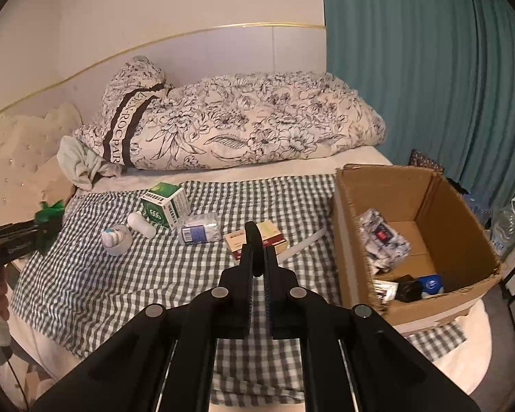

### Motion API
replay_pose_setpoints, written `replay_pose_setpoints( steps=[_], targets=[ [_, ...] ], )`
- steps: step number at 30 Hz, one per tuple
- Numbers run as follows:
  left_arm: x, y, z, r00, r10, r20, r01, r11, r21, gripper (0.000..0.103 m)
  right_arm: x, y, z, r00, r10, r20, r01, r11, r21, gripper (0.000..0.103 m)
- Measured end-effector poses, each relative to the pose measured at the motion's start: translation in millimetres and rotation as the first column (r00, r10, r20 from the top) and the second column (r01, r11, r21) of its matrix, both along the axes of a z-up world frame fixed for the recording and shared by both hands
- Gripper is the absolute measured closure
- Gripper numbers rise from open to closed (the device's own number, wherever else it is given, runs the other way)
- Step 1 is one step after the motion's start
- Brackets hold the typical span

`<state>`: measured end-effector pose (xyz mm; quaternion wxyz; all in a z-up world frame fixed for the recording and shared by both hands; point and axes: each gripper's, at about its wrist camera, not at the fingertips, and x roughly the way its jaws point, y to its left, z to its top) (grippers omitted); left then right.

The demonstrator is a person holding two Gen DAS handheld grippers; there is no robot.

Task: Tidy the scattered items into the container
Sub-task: 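Carry the green foil packet with the left tool into the box and release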

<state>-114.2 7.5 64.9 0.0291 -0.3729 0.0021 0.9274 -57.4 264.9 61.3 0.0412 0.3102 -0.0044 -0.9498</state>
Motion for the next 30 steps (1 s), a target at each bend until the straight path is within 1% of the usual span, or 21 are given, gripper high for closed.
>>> replay_pose_setpoints(
  steps=[7, 10, 14, 18, 22, 26, 30],
  targets=[
    [-11, 84, 15, 0.993, -0.118, -0.011, 0.118, 0.993, 0.012, 0.066, 5, 46, 6, 0.999, -0.041, -0.003, 0.041, 0.999, 0.003, 0.097],
    [-18, 126, 19, 0.984, -0.177, -0.009, 0.177, 0.984, 0.009, 0.066, 4, 72, 9, 0.997, -0.074, -0.006, 0.074, 0.997, -0.01, 0.097],
    [-25, 186, 18, 0.964, -0.267, -0.001, 0.267, 0.964, 0.011, 0.066, -2, 107, 9, 0.992, -0.123, 0.0, 0.123, 0.992, -0.021, 0.097],
    [-30, 238, 9, 0.939, -0.342, 0.022, 0.341, 0.94, 0.025, 0.066, -9, 145, 6, 0.986, -0.168, 0.01, 0.168, 0.986, -0.025, 0.097],
    [-34, 294, -4, 0.905, -0.423, 0.052, 0.422, 0.906, 0.032, 0.066, -16, 179, -4, 0.979, -0.202, 0.034, 0.203, 0.979, -0.029, 0.097],
    [-39, 324, -19, 0.885, -0.46, 0.075, 0.457, 0.888, 0.053, 0.066, -23, 205, -18, 0.971, -0.233, 0.059, 0.235, 0.971, -0.034, 0.097],
    [-44, 345, -38, 0.868, -0.486, 0.1, 0.484, 0.874, 0.044, 0.066, -29, 221, -34, 0.965, -0.246, 0.092, 0.25, 0.968, -0.033, 0.097]
  ],
)
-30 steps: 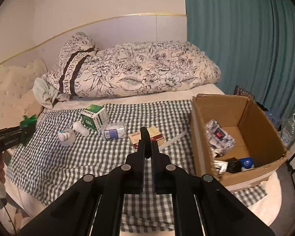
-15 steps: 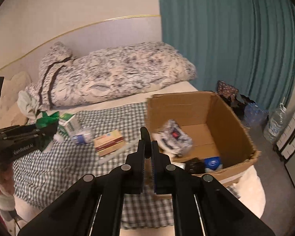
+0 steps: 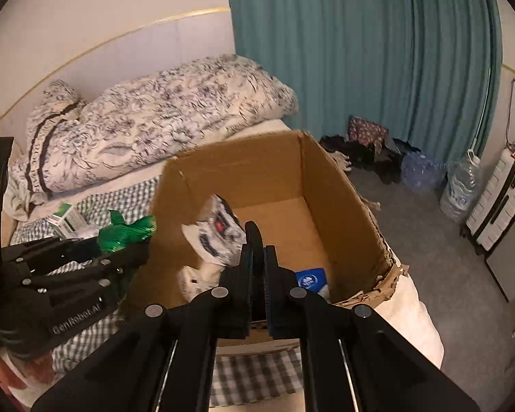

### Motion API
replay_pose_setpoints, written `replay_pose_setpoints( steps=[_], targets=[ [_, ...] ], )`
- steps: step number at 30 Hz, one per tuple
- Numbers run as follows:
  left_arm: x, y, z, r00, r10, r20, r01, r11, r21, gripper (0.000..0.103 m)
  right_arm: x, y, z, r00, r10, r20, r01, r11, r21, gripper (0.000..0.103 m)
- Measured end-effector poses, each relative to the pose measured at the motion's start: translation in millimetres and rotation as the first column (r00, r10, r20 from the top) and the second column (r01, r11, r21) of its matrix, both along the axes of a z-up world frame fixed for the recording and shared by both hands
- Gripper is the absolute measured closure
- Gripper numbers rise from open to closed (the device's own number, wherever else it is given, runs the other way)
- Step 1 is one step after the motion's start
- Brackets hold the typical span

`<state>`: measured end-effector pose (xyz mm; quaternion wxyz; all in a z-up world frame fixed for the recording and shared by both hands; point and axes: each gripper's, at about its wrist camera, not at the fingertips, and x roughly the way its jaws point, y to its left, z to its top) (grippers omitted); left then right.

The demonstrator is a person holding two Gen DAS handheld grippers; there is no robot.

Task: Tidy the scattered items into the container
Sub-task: 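Carry the green foil packet with the left tool into the box and release, then move both tools back over the bed toward the tape roll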

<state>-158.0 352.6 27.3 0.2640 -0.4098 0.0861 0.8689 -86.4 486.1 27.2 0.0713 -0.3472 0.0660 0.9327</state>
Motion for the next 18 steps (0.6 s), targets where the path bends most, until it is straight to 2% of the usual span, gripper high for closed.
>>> replay_pose_setpoints(
  steps=[2, 5, 6, 7, 8, 10, 11, 12, 14, 18],
  targets=[
    [1, 4, -1, 0.999, -0.008, -0.048, 0.007, 1.0, -0.005, 0.066, -4, 6, -7, 1.0, -0.009, 0.01, 0.009, 1.0, -0.006, 0.097],
    [-3, 8, -4, 0.999, -0.032, -0.017, 0.032, 0.999, 0.01, 0.059, -10, 12, -14, 1.0, -0.013, 0.02, 0.013, 1.0, -0.023, 0.097],
    [-2, 9, -4, 0.999, -0.045, -0.023, 0.045, 0.999, 0.018, 0.05, -13, 14, -16, 1.0, -0.015, 0.021, 0.016, 0.999, -0.034, 0.097],
    [-1, 9, -3, 0.998, -0.056, -0.033, 0.057, 0.998, 0.021, 0.032, -14, 15, -17, 1.0, -0.018, 0.016, 0.018, 0.999, -0.047, 0.097],
    [2, 10, -2, 0.997, -0.057, -0.058, 0.058, 0.998, 0.012, 0.024, -15, 16, -18, 1.0, -0.019, 0.01, 0.02, 0.998, -0.062, 0.087],
    [4, 7, 2, 0.991, 0.018, -0.133, -0.023, 0.999, -0.038, 0.0, -14, 22, -18, 0.999, -0.051, 0.007, 0.051, 0.995, -0.09, 0.063],
    [5, 5, 5, 0.987, 0.031, -0.156, -0.038, 0.998, -0.048, 0.0, -12, 26, -17, 0.997, -0.079, 0.002, 0.079, 0.992, -0.096, 0.045],
    [5, 3, 7, 0.988, 0.029, -0.153, -0.036, 0.998, -0.045, 0.0, -8, 31, -16, 0.995, -0.094, -0.017, 0.091, 0.989, -0.118, 0.041],
    [4, -2, 11, 0.991, 0.029, -0.133, -0.033, 0.999, -0.027, 0.0, -2, 35, -12, 0.993, -0.113, -0.04, 0.107, 0.986, -0.129, 0.041],
    [4, -15, 19, 0.987, 0.077, -0.144, -0.08, 0.997, -0.011, 0.0, 2, 34, -6, 0.992, -0.119, -0.041, 0.113, 0.987, -0.115, 0.041]
  ],
)
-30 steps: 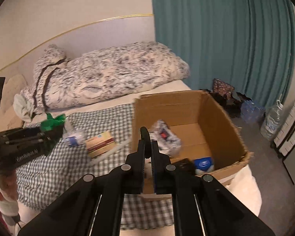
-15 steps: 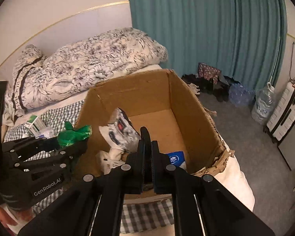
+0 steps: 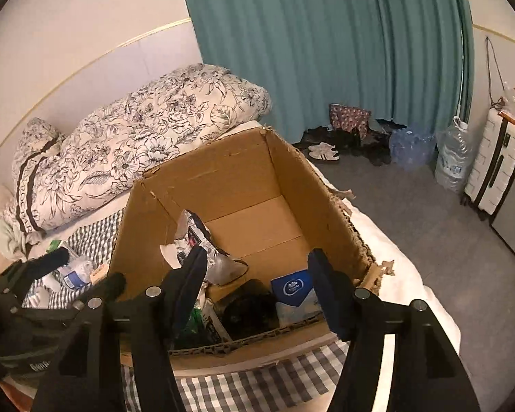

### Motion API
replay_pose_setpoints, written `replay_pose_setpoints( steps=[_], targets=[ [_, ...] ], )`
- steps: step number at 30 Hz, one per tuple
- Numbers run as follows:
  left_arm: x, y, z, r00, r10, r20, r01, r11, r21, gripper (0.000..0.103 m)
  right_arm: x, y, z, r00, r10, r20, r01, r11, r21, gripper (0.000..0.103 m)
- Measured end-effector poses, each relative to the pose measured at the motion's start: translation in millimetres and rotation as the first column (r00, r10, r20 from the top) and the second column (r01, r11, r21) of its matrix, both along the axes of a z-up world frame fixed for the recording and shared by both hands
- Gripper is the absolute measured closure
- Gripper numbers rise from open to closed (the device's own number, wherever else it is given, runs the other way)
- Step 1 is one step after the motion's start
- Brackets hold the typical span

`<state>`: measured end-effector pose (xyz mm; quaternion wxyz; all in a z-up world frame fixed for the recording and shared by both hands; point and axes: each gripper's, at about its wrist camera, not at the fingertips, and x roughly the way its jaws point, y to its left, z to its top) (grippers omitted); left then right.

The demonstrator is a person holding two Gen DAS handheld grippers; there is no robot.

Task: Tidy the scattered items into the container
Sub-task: 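Move both tools back over the bed toward the tape roll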

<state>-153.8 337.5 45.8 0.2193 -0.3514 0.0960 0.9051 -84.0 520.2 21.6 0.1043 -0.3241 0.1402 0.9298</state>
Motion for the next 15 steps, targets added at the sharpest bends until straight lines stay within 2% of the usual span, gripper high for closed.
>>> replay_pose_setpoints(
  steps=[4, 8, 15],
  targets=[
    [5, -26, 3, 0.997, 0.076, -0.02, -0.076, 0.997, -0.014, 0.0, 8, -10, 3, 1.0, 0.005, -0.008, -0.005, 1.0, 0.002, 0.041],
    [15, -63, 0, 0.98, 0.191, -0.047, -0.193, 0.979, -0.06, 0.0, 15, -34, 3, 1.0, 0.017, -0.015, -0.017, 1.0, -0.01, 0.041],
    [33, -151, 2, 0.95, 0.312, -0.001, -0.312, 0.95, -0.036, 0.0, 22, -92, 8, 0.995, 0.094, -0.02, -0.094, 0.995, -0.026, 0.041]
  ],
)
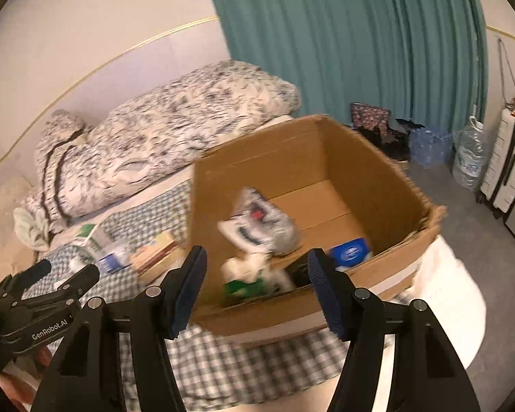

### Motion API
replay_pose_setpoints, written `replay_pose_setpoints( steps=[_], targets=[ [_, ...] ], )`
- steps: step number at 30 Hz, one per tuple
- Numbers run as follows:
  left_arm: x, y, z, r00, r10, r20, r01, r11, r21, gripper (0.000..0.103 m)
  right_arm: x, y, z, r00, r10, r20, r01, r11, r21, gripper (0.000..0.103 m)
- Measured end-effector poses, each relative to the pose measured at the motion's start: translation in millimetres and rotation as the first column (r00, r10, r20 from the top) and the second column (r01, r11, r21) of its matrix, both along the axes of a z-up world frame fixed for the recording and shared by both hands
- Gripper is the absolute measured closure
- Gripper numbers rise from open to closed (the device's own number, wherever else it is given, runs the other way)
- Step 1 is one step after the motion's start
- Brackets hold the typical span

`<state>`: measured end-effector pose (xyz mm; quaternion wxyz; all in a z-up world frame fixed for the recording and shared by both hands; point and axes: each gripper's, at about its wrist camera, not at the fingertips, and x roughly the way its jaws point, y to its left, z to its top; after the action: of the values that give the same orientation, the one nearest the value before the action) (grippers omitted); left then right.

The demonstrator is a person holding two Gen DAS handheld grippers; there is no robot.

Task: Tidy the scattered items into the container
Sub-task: 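Move both tools back over the bed toward the tape roll, then grasp the tape roll with the left tool while the right grasps the clear plastic container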

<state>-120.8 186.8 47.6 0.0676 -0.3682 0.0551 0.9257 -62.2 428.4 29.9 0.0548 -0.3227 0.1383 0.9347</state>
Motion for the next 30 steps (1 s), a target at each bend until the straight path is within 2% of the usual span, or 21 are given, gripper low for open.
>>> replay_pose_setpoints(
  steps=[3, 7, 15, 17, 22, 27, 30],
  targets=[
    [9, -48, 5, 0.997, 0.074, 0.001, -0.074, 0.997, 0.002, 0.0, 5, -27, 8, 0.999, 0.034, -0.011, -0.033, 0.999, 0.004, 0.041],
    [22, -129, 8, 0.98, 0.197, 0.009, -0.197, 0.98, 0.027, 0.0, 9, -63, 19, 0.997, 0.075, -0.035, -0.074, 0.997, 0.009, 0.041],
    [49, -233, -10, 0.948, 0.319, 0.011, -0.319, 0.947, 0.028, 0.0, 7, -142, 14, 0.989, 0.148, -0.016, -0.147, 0.989, 0.023, 0.041],
    [54, -250, -18, 0.94, 0.341, 0.009, -0.341, 0.94, 0.014, 0.0, 5, -160, 8, 0.986, 0.168, -0.003, -0.168, 0.986, 0.022, 0.041],
    [56, -278, -33, 0.944, 0.331, 0.0, -0.331, 0.943, -0.026, 0.0, -5, -198, -9, 0.977, 0.212, 0.035, -0.213, 0.977, 0.031, 0.041],
    [37, -296, -49, 0.934, 0.357, 0.025, -0.358, 0.934, 0.01, 0.0, -21, -219, -27, 0.97, 0.235, 0.068, -0.238, 0.971, 0.035, 0.041],
    [20, -298, -66, 0.933, 0.358, 0.038, -0.359, 0.933, 0.007, 0.0, -36, -224, -41, 0.967, 0.238, 0.088, -0.241, 0.97, 0.033, 0.041]
  ],
)
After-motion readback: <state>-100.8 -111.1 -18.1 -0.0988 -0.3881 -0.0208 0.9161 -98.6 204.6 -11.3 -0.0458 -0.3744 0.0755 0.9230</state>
